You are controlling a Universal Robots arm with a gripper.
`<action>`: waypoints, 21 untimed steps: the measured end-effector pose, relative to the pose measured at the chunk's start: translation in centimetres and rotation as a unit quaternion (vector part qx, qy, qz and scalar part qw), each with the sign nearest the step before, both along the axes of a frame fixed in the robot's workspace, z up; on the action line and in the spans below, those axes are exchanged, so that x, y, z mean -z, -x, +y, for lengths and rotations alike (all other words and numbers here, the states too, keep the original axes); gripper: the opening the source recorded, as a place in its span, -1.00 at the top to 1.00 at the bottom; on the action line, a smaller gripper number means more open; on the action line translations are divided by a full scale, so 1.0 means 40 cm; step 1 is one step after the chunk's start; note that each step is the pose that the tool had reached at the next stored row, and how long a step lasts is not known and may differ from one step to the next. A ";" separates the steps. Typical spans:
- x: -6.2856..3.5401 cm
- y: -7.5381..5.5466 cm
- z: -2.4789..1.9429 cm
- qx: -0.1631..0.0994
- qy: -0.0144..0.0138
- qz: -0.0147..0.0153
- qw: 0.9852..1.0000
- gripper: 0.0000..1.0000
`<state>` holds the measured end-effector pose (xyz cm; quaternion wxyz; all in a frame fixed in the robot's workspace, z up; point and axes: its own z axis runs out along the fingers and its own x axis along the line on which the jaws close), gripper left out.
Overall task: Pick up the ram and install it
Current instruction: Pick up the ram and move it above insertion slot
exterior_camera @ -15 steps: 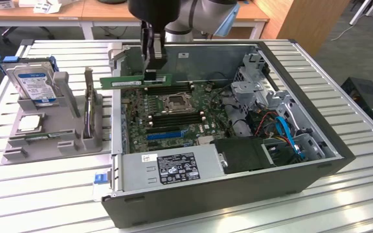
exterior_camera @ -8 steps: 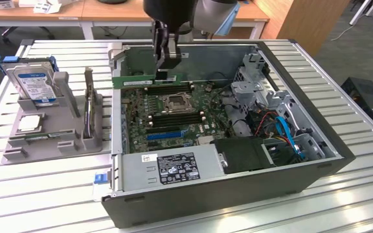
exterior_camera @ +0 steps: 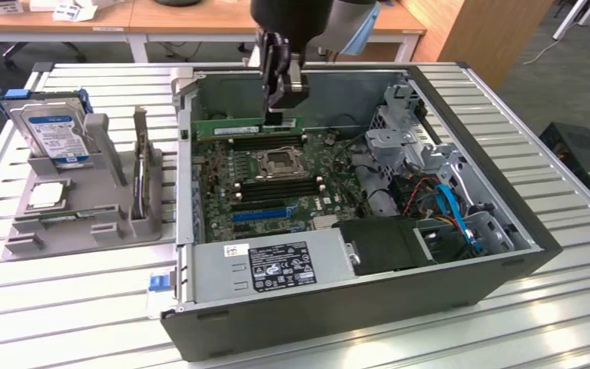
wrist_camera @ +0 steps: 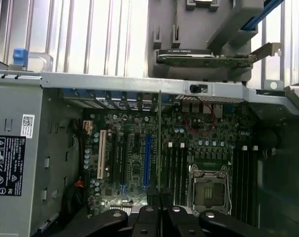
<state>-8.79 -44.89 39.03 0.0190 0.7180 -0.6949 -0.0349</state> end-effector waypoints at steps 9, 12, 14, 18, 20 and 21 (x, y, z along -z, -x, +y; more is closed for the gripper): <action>0.000 -0.070 0.000 0.000 0.000 0.001 1.000 0.75; 0.000 -0.096 0.000 0.000 0.000 0.001 1.000 0.75; 0.000 -0.110 0.000 0.000 0.000 0.002 1.000 0.75; 0.000 -0.127 0.000 0.000 0.000 0.002 1.000 0.75; 0.000 -0.127 0.000 0.000 0.000 0.002 1.000 0.75; 0.000 -0.127 0.000 0.000 0.000 0.002 1.000 0.75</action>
